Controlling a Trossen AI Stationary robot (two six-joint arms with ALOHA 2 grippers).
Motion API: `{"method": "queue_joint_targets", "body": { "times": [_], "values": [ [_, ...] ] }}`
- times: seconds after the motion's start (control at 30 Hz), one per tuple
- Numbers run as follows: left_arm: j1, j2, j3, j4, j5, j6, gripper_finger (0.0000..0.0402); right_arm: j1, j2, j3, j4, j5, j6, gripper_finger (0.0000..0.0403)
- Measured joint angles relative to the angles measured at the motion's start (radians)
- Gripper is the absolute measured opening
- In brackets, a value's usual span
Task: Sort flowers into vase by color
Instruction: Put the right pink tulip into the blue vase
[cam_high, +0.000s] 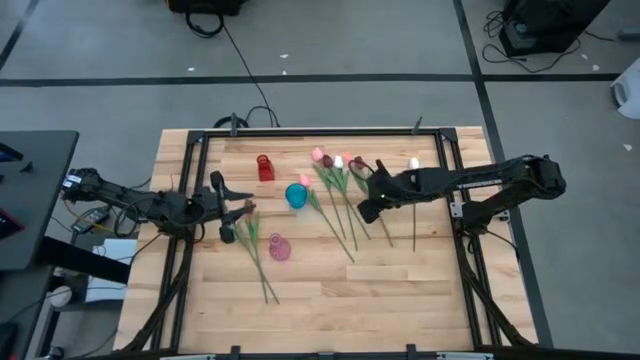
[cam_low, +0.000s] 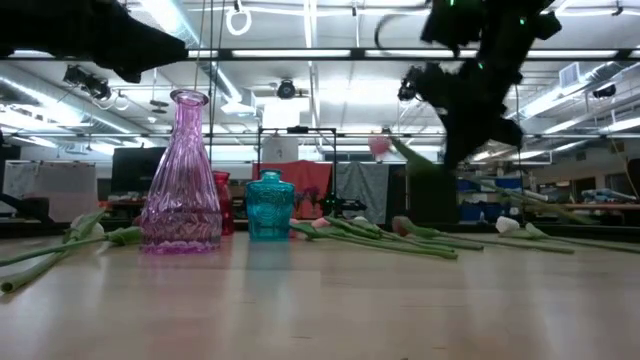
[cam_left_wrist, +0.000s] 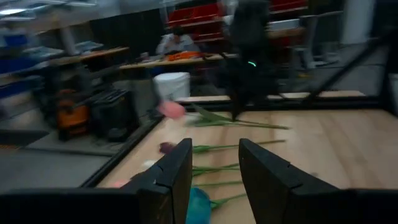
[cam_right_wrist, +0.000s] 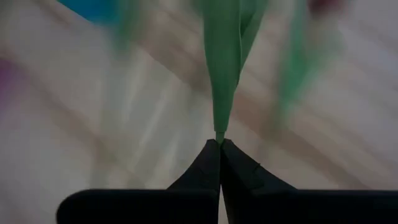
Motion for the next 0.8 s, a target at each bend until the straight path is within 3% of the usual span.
{"method": "queue_joint_targets", "body": {
  "times": [0.13,0.43,0.67,0.8],
  "values": [
    [-0.001,-0.052,-0.026,0.053,0.106,0.026,0.0137,0.007,-0.017,0.000,0.328,-0.038,-0.160,0.0011],
    [0.000,-0.206,-0.027,-0.082,0.051,0.042,0.0137,0.004,0.113,0.000,1.039,-0.098,-0.495,0.0011],
    [0.000,-0.239,-0.027,-0.116,-0.030,0.039,0.0137,-0.037,0.261,0.000,1.372,-0.072,-0.623,0.0011],
    [0.000,-0.239,-0.027,-0.118,-0.051,0.039,0.0137,-0.062,0.325,0.015,1.460,-0.063,-0.637,0.0011]
  ]
}}
